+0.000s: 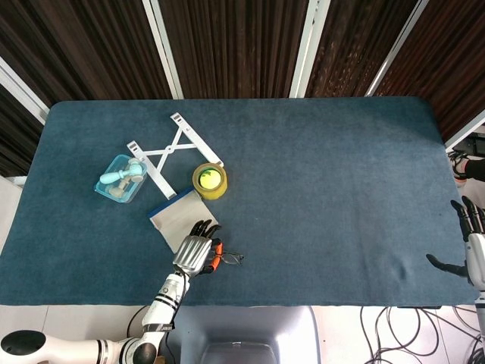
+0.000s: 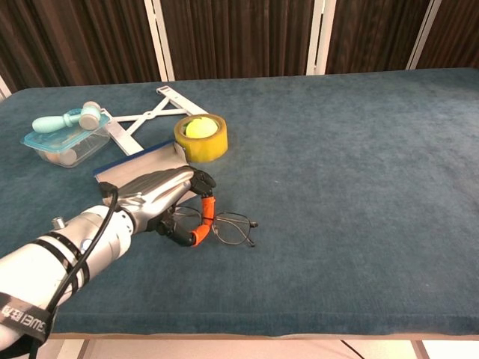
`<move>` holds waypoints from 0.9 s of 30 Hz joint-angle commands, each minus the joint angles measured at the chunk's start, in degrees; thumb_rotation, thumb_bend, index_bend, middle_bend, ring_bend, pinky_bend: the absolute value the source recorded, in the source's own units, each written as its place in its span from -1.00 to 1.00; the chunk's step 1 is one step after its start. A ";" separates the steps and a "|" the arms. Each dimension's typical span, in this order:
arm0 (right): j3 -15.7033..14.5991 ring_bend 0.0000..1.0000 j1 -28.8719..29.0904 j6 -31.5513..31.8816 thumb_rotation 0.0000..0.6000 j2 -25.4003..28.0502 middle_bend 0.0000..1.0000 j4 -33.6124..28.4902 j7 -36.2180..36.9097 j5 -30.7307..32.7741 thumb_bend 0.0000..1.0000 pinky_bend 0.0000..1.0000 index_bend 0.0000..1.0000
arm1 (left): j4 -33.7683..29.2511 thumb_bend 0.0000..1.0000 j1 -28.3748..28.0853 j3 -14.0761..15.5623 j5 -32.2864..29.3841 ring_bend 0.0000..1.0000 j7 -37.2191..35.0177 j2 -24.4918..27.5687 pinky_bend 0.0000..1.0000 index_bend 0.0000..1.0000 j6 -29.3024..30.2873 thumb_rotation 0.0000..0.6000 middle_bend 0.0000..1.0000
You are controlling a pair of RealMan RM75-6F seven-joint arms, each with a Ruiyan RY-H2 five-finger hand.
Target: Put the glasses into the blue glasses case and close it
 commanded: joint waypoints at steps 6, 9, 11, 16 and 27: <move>-0.12 -1.00 0.03 0.00 1.00 -0.07 -1.00 0.01 -0.18 -0.17 -0.60 -1.00 -1.00 | 1.05 0.05 1.01 -3.00 -0.11 -0.92 -3.86 0.89 -0.88 0.37 1.84 1.00 -0.66; -0.18 -1.00 0.04 0.03 1.00 -0.10 -1.00 -0.04 -0.29 -0.27 -0.60 -1.00 -1.00 | 2.24 0.04 1.20 -4.29 -0.17 -0.92 -4.56 1.07 -0.88 0.37 2.98 1.00 -0.66; -0.21 -1.00 0.00 0.13 1.00 -0.09 -1.00 -0.07 -0.24 -0.37 -0.60 -1.00 -1.00 | 3.45 0.03 1.34 -5.45 -0.77 -0.92 -5.04 1.06 -0.89 0.37 3.70 1.00 -0.66; -0.23 -1.00 -0.07 0.27 1.00 -0.04 -1.00 -0.04 0.00 -0.48 -0.60 -1.00 -1.00 | 5.85 0.03 1.93 -7.32 -3.51 -0.93 -5.17 1.66 -0.90 0.36 4.32 1.00 -0.67; -0.50 -1.00 -0.14 0.46 1.00 -0.04 -1.00 -0.19 -0.01 -1.03 -0.60 -1.00 -1.00 | 11.32 -0.02 0.31 -11.17 -10.78 -1.00 -4.17 0.05 -0.99 0.30 2.03 1.00 -0.73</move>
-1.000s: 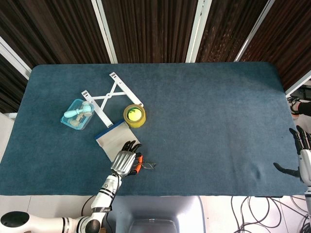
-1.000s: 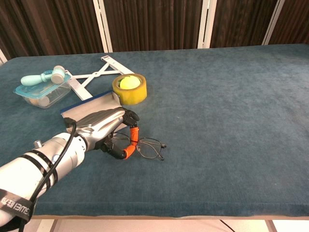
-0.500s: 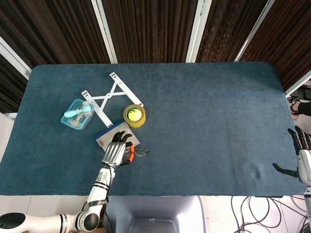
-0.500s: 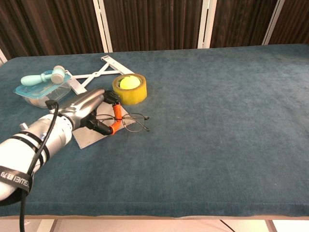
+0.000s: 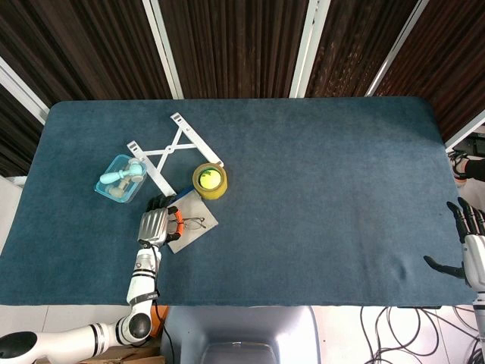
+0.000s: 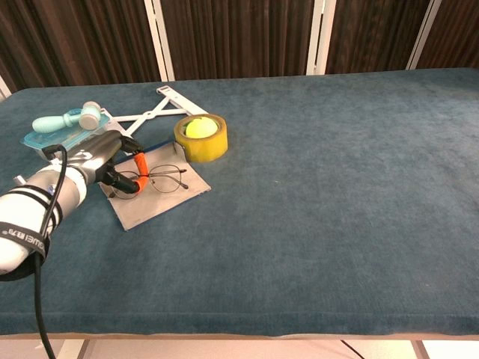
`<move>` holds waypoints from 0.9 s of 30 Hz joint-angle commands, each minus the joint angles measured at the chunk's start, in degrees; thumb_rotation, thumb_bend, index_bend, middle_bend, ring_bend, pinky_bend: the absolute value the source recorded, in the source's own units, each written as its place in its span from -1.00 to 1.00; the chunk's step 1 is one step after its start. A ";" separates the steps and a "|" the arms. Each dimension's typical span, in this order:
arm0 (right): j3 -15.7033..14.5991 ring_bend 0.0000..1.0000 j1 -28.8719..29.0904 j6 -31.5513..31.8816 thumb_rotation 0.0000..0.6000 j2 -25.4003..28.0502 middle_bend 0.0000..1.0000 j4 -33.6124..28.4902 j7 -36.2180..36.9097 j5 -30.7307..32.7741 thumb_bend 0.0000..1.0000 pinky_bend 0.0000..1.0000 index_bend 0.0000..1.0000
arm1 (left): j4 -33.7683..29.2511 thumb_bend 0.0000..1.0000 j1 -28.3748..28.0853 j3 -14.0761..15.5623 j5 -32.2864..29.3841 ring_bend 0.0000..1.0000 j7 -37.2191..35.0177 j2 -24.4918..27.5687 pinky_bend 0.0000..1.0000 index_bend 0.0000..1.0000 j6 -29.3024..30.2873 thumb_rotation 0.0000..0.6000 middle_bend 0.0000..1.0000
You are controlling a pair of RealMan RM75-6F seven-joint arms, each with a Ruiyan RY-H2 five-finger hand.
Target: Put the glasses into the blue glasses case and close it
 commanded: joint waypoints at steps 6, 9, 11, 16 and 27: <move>-0.02 -1.00 -0.05 0.04 1.00 0.13 -1.00 0.02 0.28 -0.07 -0.60 -1.00 -1.00 | 3.07 -0.05 -1.24 -1.68 -3.35 -1.00 0.12 -1.25 -0.99 0.30 -1.47 1.00 -0.73; -0.04 -1.00 -0.10 0.14 1.00 0.15 -1.00 0.03 0.35 -0.15 -0.60 -1.00 -1.00 | 4.06 -0.08 -1.37 -1.80 -3.28 -1.00 -0.77 -1.54 -0.99 0.26 -1.67 1.00 -0.74; -0.07 -1.00 -0.09 0.15 1.00 0.12 -1.00 0.04 0.30 -0.21 -0.60 -1.00 -1.00 | 4.67 -0.09 -1.42 -1.85 -2.83 -1.00 -1.52 -1.76 -0.99 0.23 -1.57 1.00 -0.75; -0.18 -1.00 -0.11 0.16 1.00 0.14 -1.00 -0.03 0.27 -0.37 -0.60 -1.00 -1.00 | 6.40 -0.10 -1.53 -1.88 -1.70 -1.00 -3.00 -2.40 -0.99 0.22 -1.07 1.00 -0.75; -0.45 -1.00 -0.10 -0.04 1.00 0.40 -1.00 -0.10 0.63 -0.79 -0.60 -1.00 -1.00 | 11.30 -0.10 -1.99 -2.00 -0.21 -1.00 -4.03 -4.17 -0.99 0.14 -0.19 1.00 -0.75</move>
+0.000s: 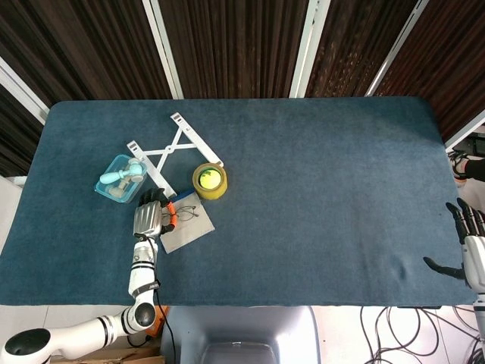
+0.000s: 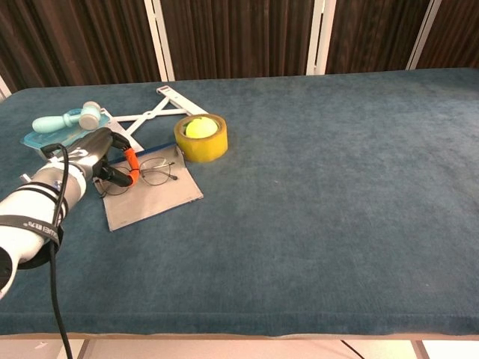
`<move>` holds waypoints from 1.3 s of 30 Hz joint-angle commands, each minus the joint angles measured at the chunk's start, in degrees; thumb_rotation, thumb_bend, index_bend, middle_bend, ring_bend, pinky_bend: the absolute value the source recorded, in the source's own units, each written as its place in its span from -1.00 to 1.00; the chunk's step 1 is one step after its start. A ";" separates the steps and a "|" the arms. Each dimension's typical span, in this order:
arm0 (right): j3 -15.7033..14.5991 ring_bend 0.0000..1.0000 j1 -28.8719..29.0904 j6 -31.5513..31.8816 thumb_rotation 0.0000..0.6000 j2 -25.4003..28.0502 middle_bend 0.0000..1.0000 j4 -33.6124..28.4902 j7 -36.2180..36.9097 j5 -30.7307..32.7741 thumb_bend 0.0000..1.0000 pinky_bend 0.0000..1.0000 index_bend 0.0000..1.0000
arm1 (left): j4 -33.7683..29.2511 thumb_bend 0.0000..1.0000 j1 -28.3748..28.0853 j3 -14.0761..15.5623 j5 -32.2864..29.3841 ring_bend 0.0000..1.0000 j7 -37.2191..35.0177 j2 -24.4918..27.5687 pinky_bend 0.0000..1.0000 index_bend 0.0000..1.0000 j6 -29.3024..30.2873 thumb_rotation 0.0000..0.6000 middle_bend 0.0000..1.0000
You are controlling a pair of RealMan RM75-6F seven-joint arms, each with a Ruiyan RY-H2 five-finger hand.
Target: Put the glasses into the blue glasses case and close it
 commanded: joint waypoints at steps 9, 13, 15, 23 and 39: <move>-0.22 -1.00 0.12 -0.32 1.00 0.13 -1.00 -0.05 0.05 -0.25 -0.60 -1.00 -1.00 | 3.13 -0.10 -0.17 0.12 1.82 -1.00 -0.92 -1.28 -0.99 0.00 0.58 1.00 -0.76; -0.28 -1.00 0.18 -0.48 1.00 0.19 -1.00 -0.11 0.07 -0.26 -0.60 -1.00 -1.00 | 3.57 -0.10 0.09 0.72 3.03 -0.99 -1.26 -1.46 -0.98 -0.14 0.90 1.00 -0.78; -0.36 -1.00 0.18 -0.55 1.00 0.24 -1.00 -0.14 0.12 -0.33 -0.60 -1.00 -1.00 | 3.65 -0.11 0.19 0.99 3.57 -0.99 -1.50 -1.52 -0.95 -0.21 0.90 1.00 -0.79; -0.45 -1.00 0.15 -0.49 1.00 0.42 -1.00 -0.20 0.43 -0.55 -0.60 -1.00 -1.00 | 0.86 -0.15 1.42 3.09 9.03 -0.99 -3.63 -0.42 -0.92 -0.50 3.65 1.00 -0.84; -1.08 -1.00 0.27 -0.74 1.00 0.55 -1.00 -0.44 0.11 -1.47 -0.60 -1.00 -1.00 | -18.47 -0.28 4.07 11.64 10.50 -1.00 6.83 6.98 -1.00 -0.79 0.95 1.00 -1.00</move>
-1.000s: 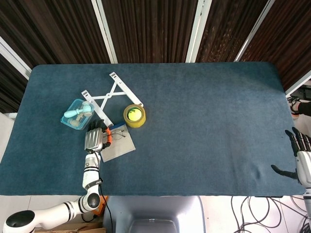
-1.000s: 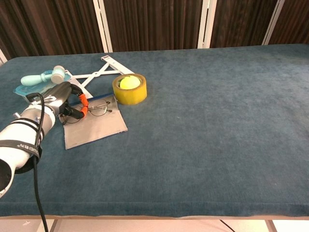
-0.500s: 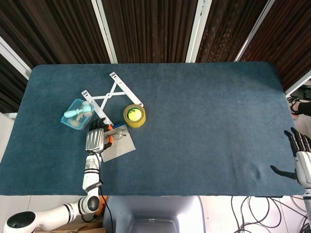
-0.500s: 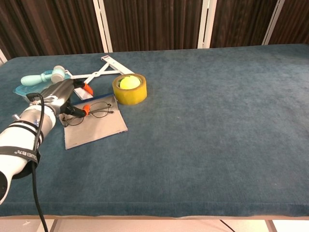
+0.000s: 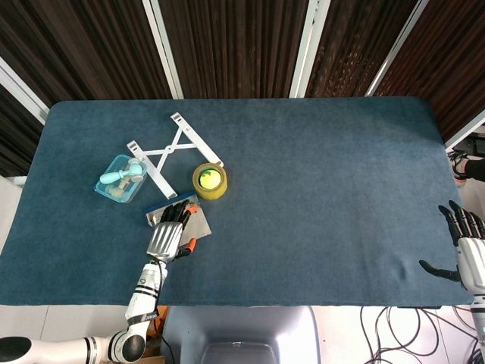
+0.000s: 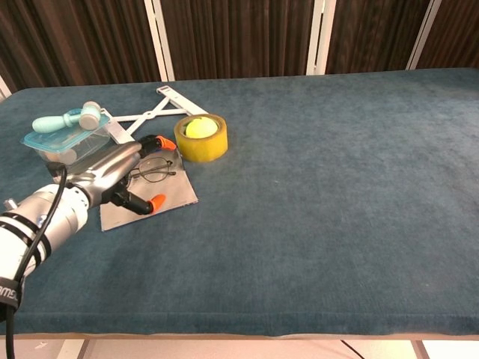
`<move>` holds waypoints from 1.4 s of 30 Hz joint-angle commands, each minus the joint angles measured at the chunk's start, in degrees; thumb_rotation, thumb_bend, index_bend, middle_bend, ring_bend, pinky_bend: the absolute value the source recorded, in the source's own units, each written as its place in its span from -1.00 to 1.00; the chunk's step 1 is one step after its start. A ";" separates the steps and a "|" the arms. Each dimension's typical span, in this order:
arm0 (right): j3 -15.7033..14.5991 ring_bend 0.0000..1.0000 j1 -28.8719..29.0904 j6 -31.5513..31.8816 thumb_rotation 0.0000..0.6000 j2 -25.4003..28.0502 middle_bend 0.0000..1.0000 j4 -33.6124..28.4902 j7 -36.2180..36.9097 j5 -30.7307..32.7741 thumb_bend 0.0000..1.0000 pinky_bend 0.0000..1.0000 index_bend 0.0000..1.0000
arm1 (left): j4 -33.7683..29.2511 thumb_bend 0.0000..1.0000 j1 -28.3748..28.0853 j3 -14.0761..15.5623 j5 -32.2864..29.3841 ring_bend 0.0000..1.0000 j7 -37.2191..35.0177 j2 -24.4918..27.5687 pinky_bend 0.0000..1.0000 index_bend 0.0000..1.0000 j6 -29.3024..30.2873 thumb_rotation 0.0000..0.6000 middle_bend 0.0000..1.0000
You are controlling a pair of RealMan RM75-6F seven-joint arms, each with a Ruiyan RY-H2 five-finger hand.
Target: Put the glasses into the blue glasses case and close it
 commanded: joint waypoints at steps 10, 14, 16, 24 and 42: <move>-0.04 -1.00 0.10 -0.14 1.00 0.12 -1.00 0.15 0.34 -0.05 -0.60 -1.00 -1.00 | -1.45 -0.32 -1.70 -0.03 -6.73 -1.00 8.73 0.35 -1.00 -0.84 -3.23 1.00 -1.00; -0.16 -1.00 0.13 -0.14 1.00 0.11 -1.00 0.12 0.28 -0.28 -0.60 -1.00 -1.00 | -1.01 -0.35 -2.52 -0.57 -9.13 -1.00 10.82 0.31 -1.00 -0.85 -3.88 1.00 -1.00; -0.19 -1.00 0.10 -0.07 1.00 0.13 -1.00 0.09 0.30 -0.33 -0.60 -1.00 -1.00 | -0.67 -0.36 -2.91 -0.76 -10.18 -1.00 11.69 0.23 -1.00 -0.85 -4.09 1.00 -1.00; -0.17 -1.00 0.16 -0.10 1.00 0.08 -1.00 0.08 0.11 -0.22 -0.60 -1.00 -1.00 | -0.22 -0.36 -3.86 -1.12 -12.56 -1.00 13.16 0.23 -1.00 -0.85 -4.41 1.00 -1.00; -0.20 -1.00 0.09 0.15 1.00 0.09 -1.00 -0.01 0.14 -0.27 -0.60 -1.00 -1.00 | 1.61 -0.10 -4.18 0.40 -11.16 -1.00 14.57 -0.69 -1.00 -0.79 -1.97 1.00 -1.00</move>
